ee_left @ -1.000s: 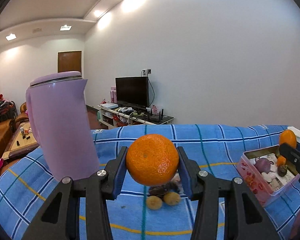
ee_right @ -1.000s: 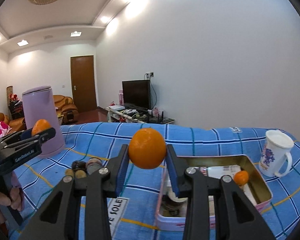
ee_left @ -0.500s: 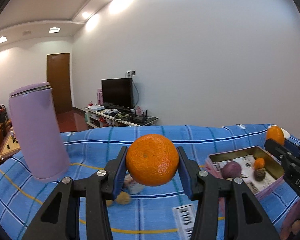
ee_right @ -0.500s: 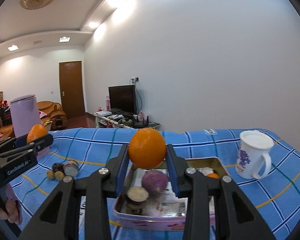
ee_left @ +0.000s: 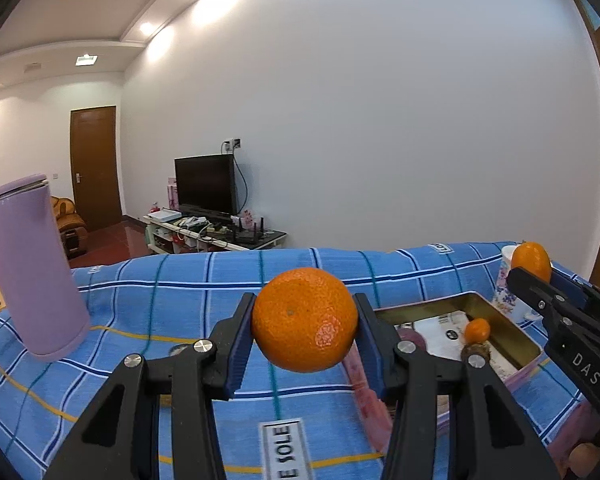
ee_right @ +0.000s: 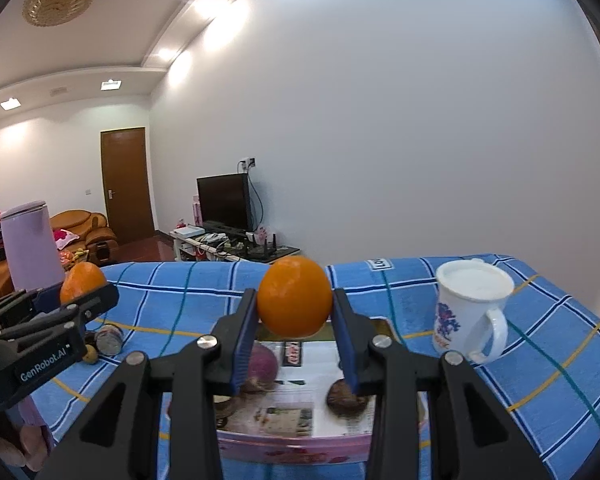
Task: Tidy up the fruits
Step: 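Carry both held oranges over the tin with both tools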
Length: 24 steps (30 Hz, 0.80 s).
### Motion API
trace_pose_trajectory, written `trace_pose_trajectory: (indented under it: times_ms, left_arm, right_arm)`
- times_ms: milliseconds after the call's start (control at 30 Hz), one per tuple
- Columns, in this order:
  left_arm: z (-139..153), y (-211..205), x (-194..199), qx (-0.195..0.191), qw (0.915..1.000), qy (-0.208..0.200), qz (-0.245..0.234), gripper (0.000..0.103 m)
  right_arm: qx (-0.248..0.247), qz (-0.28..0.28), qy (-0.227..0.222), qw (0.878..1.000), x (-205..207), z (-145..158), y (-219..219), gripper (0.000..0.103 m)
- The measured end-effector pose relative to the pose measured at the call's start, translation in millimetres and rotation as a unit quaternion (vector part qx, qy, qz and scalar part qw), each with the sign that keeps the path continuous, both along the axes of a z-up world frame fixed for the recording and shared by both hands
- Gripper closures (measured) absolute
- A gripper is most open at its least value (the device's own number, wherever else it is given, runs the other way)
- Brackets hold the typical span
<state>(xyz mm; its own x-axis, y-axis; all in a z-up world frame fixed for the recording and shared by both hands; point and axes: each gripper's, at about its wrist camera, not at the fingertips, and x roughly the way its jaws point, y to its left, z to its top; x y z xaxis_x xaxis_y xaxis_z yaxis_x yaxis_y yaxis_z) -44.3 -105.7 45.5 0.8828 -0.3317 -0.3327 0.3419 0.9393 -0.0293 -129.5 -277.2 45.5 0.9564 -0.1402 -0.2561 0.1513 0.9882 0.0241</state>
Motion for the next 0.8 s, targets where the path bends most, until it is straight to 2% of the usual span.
trace_pose_trajectory:
  times_ms: [333,567,800]
  left_arm:
    - [-1,-40,-3,0.004,0.9996,0.001,-0.030,0.054]
    - [-5,-70,-3,0.012,0.9985,0.006,-0.054,0.054]
    - [-11,-102,5,0.025,0.9972,0.025,-0.066,0.054]
  right_arm:
    - [-0.005,-0.033,0.009,0.999,0,1,-32,0.063]
    - [0.020,-0.054,0.017,0.998,0,0,-57,0.063]
    - [0.003,-0.065,0.039,0.997,11,-7,-62,0.063]
